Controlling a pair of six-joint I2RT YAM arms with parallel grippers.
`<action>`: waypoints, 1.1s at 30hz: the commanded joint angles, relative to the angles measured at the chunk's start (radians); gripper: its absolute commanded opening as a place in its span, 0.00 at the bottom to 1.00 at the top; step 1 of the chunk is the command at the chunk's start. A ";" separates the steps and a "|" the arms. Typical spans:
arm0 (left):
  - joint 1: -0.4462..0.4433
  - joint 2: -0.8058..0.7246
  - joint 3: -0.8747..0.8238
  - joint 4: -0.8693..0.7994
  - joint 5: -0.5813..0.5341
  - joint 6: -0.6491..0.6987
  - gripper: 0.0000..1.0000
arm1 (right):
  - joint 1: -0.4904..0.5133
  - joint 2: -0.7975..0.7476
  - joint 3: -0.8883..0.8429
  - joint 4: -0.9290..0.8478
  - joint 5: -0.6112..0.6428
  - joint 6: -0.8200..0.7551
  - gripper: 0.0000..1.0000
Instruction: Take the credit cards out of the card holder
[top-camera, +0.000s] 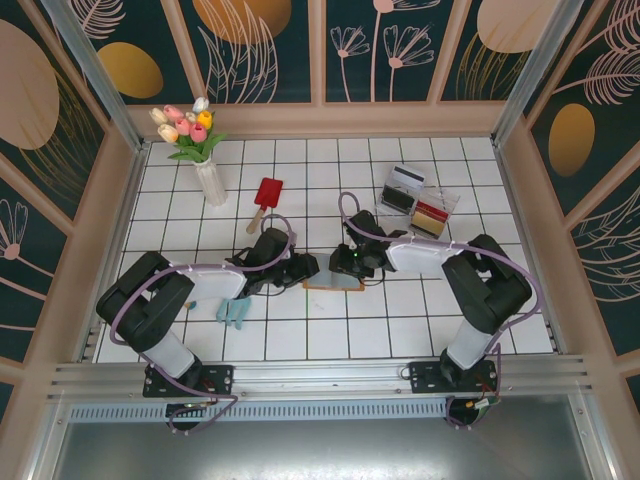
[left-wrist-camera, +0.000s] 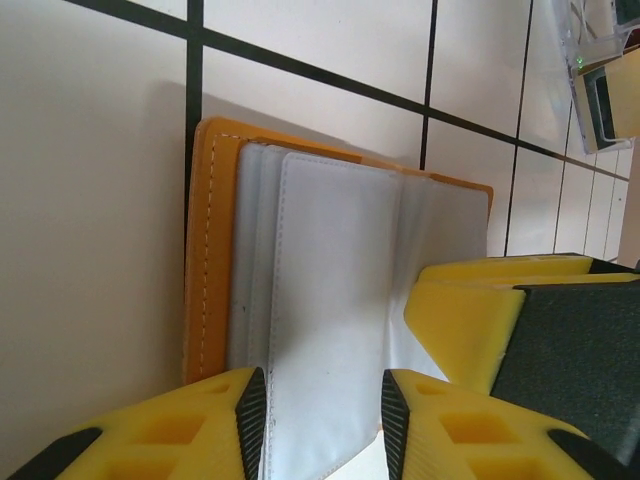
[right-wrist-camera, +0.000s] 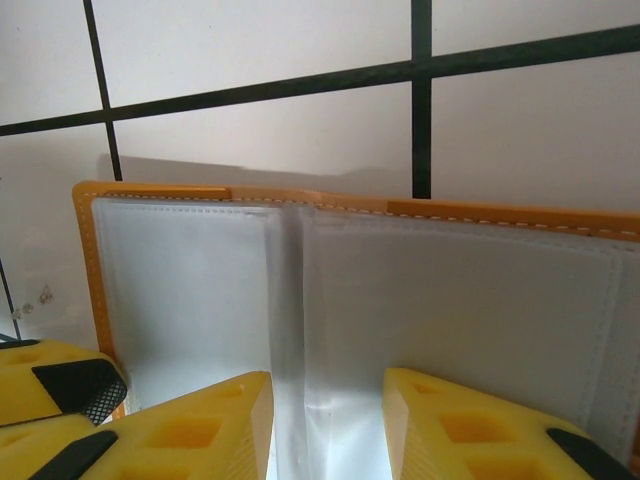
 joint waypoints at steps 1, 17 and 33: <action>-0.010 0.024 0.023 -0.005 0.004 0.005 0.38 | 0.012 0.032 0.019 -0.024 -0.003 -0.015 0.35; -0.018 0.053 0.050 -0.007 0.029 0.036 0.32 | 0.020 0.058 0.025 -0.029 0.000 -0.024 0.25; -0.018 0.047 0.030 0.120 0.133 0.027 0.25 | 0.021 -0.073 -0.002 0.006 0.060 0.007 0.20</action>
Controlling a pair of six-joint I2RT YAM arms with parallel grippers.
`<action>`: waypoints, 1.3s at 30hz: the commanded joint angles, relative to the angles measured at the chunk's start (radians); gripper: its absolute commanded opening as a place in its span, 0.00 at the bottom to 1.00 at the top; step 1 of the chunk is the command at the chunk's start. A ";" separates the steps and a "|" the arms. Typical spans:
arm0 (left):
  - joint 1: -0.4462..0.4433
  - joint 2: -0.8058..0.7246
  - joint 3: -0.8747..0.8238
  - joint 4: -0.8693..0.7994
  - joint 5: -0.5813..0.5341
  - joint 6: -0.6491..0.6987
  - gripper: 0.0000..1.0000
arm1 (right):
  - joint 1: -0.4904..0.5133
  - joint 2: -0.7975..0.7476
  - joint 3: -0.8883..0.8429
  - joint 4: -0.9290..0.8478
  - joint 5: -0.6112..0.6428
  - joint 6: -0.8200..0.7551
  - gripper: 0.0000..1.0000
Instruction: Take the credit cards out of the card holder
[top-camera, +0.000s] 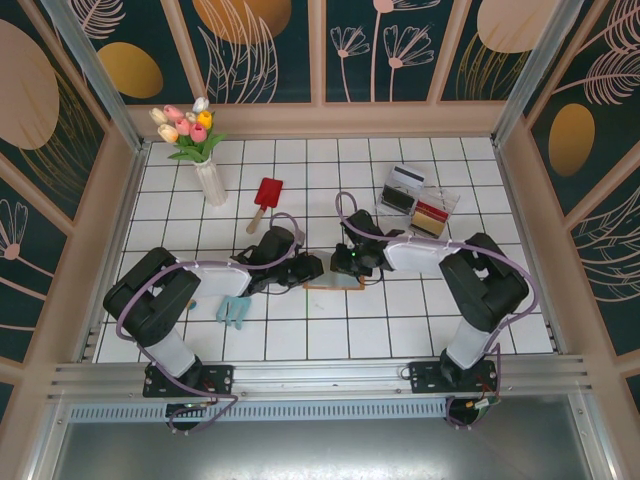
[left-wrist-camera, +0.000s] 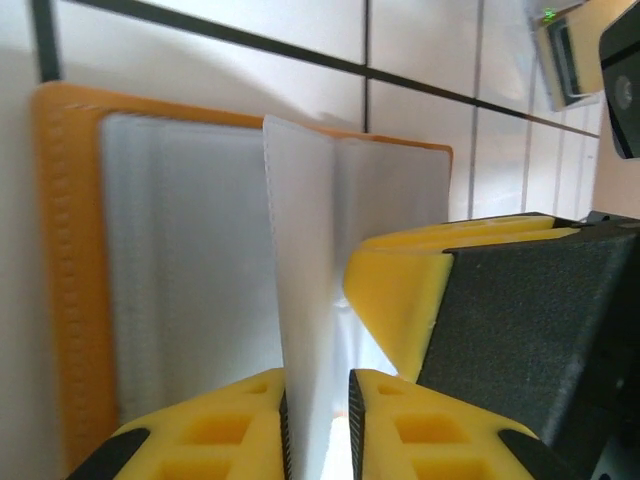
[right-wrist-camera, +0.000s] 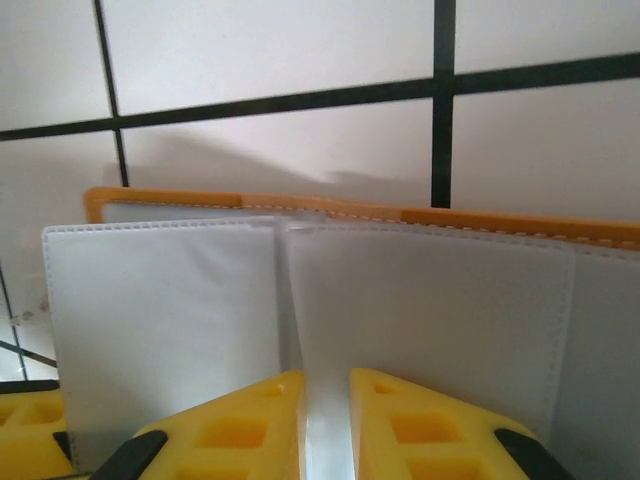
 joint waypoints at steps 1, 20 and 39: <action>-0.003 0.011 -0.002 0.091 0.060 -0.006 0.26 | 0.011 -0.094 -0.023 0.010 0.052 0.023 0.21; -0.079 0.167 0.126 0.111 0.078 -0.011 0.38 | -0.053 -0.465 -0.220 0.084 0.251 0.170 0.35; -0.086 0.167 0.149 0.153 0.114 -0.004 0.57 | -0.071 -0.467 -0.241 0.098 0.237 0.181 0.42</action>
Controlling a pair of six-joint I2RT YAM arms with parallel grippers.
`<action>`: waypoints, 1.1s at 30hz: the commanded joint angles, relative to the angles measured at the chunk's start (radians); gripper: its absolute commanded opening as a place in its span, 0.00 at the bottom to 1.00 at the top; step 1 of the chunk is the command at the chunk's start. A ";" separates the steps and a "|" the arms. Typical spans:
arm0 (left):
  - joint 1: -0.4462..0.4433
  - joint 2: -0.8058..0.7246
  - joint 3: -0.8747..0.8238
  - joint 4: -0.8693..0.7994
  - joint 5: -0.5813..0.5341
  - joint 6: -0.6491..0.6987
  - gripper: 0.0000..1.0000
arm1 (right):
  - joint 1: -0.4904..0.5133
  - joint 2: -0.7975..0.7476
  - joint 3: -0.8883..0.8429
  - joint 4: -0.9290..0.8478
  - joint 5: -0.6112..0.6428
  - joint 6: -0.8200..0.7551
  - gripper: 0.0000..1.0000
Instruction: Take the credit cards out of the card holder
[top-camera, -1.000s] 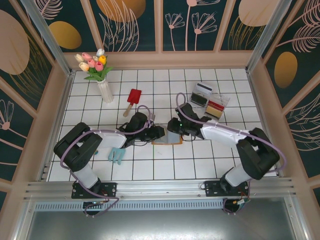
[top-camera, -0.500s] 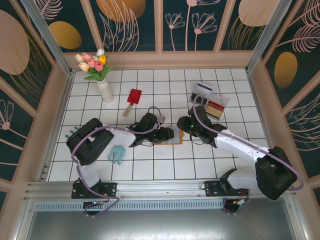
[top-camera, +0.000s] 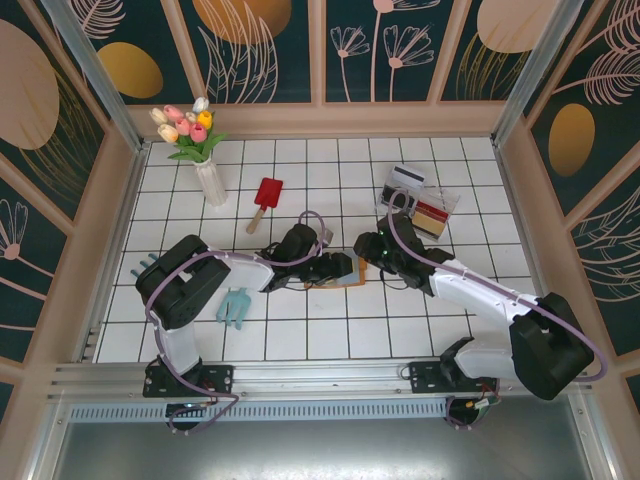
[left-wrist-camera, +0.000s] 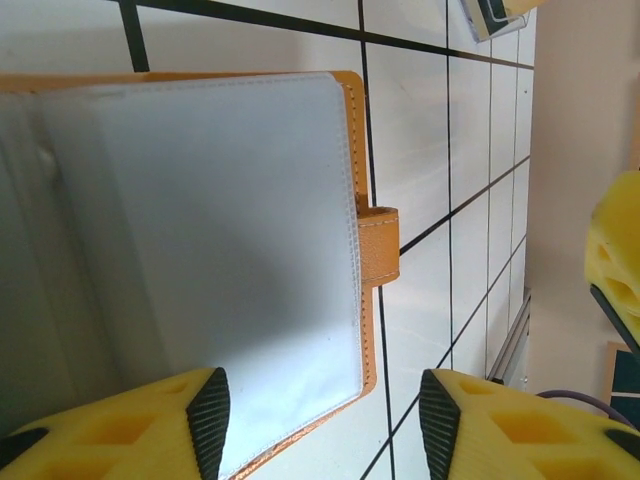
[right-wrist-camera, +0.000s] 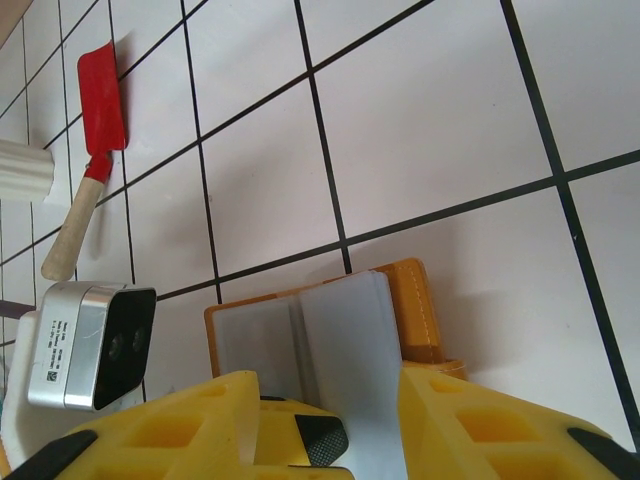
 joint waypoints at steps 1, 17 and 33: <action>-0.005 -0.027 0.003 0.027 0.011 0.016 0.57 | -0.007 -0.020 -0.017 0.023 0.011 0.014 0.42; 0.058 -0.328 -0.085 -0.393 -0.356 0.123 0.36 | 0.041 0.206 0.105 0.015 -0.137 -0.064 0.36; 0.068 -0.220 -0.054 -0.319 -0.237 0.091 0.35 | 0.063 0.343 0.158 -0.076 -0.103 -0.078 0.44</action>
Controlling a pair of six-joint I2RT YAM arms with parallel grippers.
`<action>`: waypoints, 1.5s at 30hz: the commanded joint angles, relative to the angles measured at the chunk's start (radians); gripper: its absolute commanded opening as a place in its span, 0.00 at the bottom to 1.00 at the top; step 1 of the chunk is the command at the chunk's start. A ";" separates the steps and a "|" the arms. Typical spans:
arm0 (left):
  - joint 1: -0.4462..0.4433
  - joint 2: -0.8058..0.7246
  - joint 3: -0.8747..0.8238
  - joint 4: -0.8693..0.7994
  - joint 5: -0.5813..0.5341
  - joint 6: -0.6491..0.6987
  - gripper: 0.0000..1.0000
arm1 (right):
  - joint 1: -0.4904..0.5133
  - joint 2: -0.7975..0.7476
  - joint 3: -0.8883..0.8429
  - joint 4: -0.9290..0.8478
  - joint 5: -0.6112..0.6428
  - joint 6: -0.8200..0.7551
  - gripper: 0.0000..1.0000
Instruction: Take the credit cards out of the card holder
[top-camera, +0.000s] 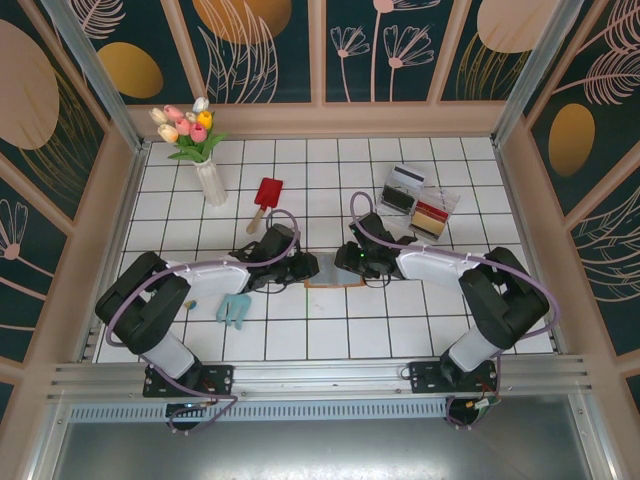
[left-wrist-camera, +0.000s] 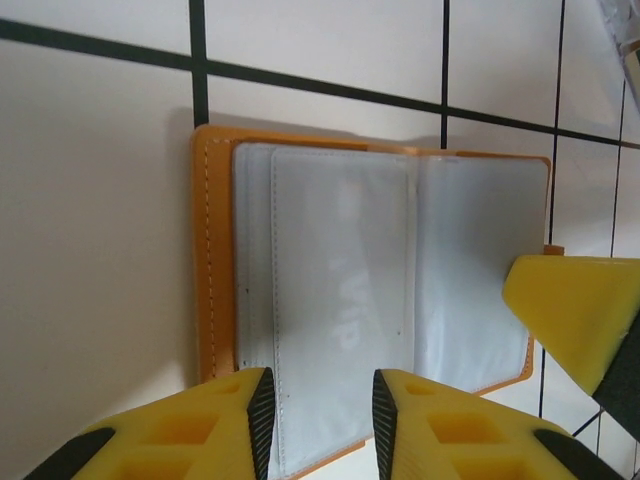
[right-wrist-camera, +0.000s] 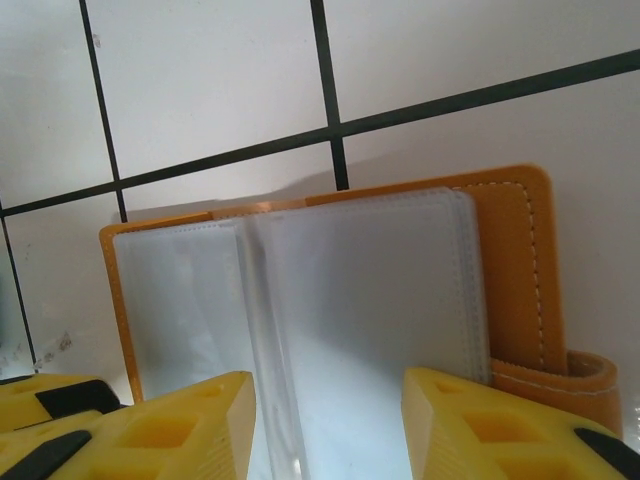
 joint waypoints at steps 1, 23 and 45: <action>-0.001 0.018 0.041 0.017 0.019 -0.003 0.36 | 0.005 0.017 0.025 -0.029 0.014 -0.016 0.44; -0.001 0.085 0.093 -0.064 -0.009 0.053 0.41 | 0.005 0.058 0.042 -0.042 0.016 -0.024 0.43; -0.012 0.130 0.127 -0.043 0.076 0.103 0.35 | 0.004 0.113 0.031 -0.015 -0.021 -0.023 0.37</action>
